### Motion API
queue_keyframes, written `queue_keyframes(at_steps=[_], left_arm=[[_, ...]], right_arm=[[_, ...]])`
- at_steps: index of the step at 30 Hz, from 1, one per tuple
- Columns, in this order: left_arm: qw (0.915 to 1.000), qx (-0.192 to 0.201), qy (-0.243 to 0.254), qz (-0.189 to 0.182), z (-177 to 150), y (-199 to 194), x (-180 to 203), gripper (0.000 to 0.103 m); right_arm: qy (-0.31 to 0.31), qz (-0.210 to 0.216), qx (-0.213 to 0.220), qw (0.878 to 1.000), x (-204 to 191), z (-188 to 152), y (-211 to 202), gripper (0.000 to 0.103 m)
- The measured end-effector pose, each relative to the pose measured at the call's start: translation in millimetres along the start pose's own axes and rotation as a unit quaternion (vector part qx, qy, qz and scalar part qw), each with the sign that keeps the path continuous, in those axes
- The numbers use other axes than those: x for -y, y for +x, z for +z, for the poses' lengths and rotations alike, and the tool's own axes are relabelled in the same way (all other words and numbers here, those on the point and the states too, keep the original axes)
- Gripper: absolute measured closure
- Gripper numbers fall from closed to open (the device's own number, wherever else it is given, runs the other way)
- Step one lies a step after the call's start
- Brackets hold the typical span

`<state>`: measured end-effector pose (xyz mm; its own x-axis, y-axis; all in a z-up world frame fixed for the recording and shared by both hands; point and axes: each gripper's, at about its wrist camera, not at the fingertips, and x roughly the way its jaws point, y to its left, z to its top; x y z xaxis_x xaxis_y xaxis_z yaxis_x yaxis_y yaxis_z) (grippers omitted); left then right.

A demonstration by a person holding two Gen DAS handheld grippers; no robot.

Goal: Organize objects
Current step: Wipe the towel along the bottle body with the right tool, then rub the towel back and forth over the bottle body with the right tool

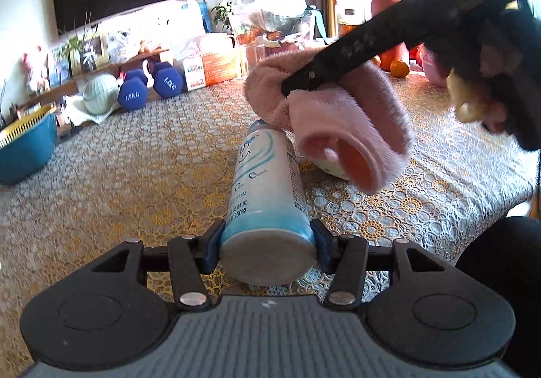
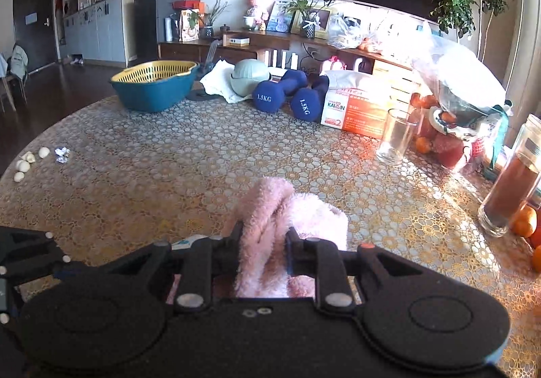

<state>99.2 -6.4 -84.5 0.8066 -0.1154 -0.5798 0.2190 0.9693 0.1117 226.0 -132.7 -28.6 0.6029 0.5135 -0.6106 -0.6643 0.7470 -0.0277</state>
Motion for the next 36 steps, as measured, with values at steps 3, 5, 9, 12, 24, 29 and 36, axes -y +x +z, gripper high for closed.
queue_keyframes(at_steps=[3,5,9,12,24,29,36], left_arm=[[0.9998,0.003,0.016,0.008,2,-1,5,0.050],[0.9999,0.003,0.014,0.009,2,-1,5,0.050],[0.9998,0.002,0.015,0.012,2,0,6,0.050],[0.9999,0.000,0.008,0.007,3,0,5,0.050],[1.0000,0.000,0.003,0.000,4,0,1,0.050],[1.0000,0.005,-0.001,-0.002,6,0,0,0.050],[0.9999,0.008,-0.004,-0.005,11,-2,1,0.050]], right_arm=[[-0.020,0.039,0.017,0.999,-10,3,-25,0.081],[-0.053,0.073,0.018,0.996,-26,5,-39,0.081],[-0.105,0.134,0.002,0.985,-63,-1,-53,0.081],[-0.134,0.153,-0.012,0.979,-87,-9,-51,0.082],[-0.029,0.121,-0.019,0.992,-40,-1,-7,0.082],[-0.018,0.097,-0.018,0.995,-25,1,2,0.081],[0.021,0.068,-0.019,0.997,1,-1,13,0.081]])
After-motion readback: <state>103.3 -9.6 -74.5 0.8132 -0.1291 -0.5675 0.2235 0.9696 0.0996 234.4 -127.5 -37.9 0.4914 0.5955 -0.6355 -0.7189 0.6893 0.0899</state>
